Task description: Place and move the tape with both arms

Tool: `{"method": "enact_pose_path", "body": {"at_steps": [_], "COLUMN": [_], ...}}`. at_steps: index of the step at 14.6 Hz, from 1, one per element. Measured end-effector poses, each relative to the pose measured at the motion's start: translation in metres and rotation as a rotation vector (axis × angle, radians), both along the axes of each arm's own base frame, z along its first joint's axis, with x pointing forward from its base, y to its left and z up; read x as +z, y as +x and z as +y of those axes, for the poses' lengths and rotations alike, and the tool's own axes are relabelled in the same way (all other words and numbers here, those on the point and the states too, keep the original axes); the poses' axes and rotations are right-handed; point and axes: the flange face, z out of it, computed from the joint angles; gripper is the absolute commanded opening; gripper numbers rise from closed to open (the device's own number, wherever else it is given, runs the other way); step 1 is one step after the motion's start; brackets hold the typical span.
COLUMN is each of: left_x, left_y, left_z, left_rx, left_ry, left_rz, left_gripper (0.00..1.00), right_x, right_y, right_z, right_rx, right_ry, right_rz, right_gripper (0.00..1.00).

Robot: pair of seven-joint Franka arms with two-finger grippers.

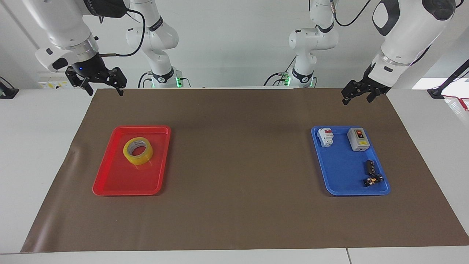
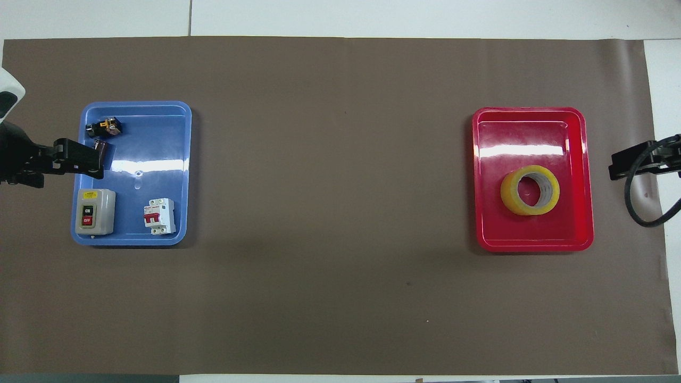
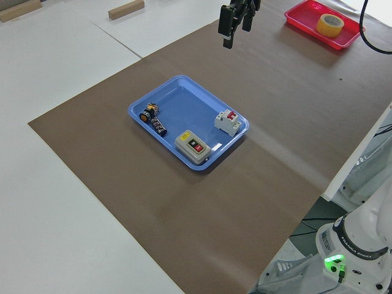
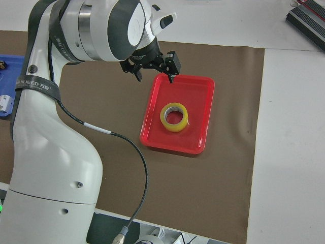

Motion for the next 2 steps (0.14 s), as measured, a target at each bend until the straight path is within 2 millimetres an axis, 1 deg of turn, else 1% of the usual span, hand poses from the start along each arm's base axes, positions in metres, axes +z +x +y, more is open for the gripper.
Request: {"method": "enact_pose_path", "body": {"at_steps": [2], "left_x": [0.0000], "left_y": [0.0000], "left_z": [0.0000], "left_rx": [0.000], "left_ry": [0.000], "left_rz": [0.000], "left_gripper": [1.00], "right_x": [0.0000], "right_y": [0.0000], "right_z": [0.0000], "right_rx": [0.000], "right_ry": [0.000], "right_rz": [0.000], "right_gripper": [1.00]}}
